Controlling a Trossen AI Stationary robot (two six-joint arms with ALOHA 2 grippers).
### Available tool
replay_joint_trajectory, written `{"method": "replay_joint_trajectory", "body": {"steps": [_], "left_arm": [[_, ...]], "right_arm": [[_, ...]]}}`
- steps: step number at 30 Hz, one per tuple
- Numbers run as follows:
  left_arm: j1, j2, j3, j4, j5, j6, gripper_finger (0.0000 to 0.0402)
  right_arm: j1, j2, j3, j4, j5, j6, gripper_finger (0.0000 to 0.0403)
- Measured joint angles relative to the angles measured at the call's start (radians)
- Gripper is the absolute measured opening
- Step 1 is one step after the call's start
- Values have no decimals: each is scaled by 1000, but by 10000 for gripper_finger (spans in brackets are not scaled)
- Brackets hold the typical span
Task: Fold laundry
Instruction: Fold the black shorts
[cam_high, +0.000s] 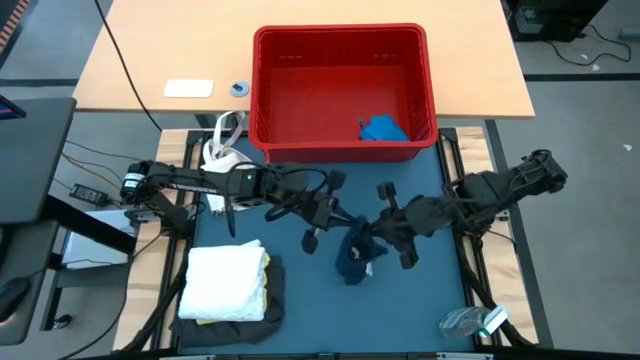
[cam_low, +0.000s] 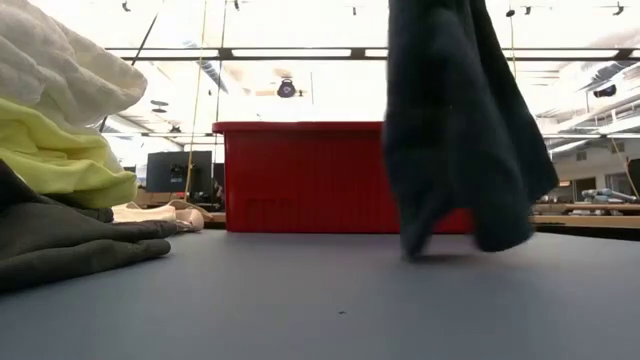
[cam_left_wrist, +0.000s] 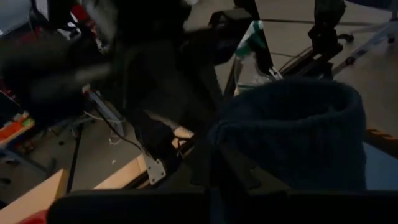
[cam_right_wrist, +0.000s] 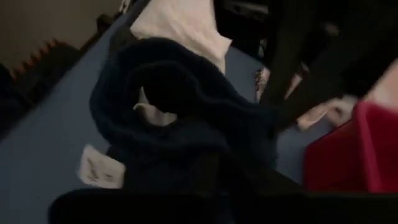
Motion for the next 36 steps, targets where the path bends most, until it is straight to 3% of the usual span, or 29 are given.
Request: {"method": "replay_joint_trajectory", "body": {"steps": [12,19,32,36], "left_arm": [[-12,8,0,2,-2,-29,15],[-12,7,0,8,48,-56,15],[-12,7,0,42,104,-92,15],[-12,7,0,44,105,-92,15]], "right_arm": [[-86,-1,-2,17,-50,208,173],[-101,-1,-2,53,-46,229,226],[-103,0,-2,129,-81,119,242],[-111,0,-2,142,-111,170,219]]}}
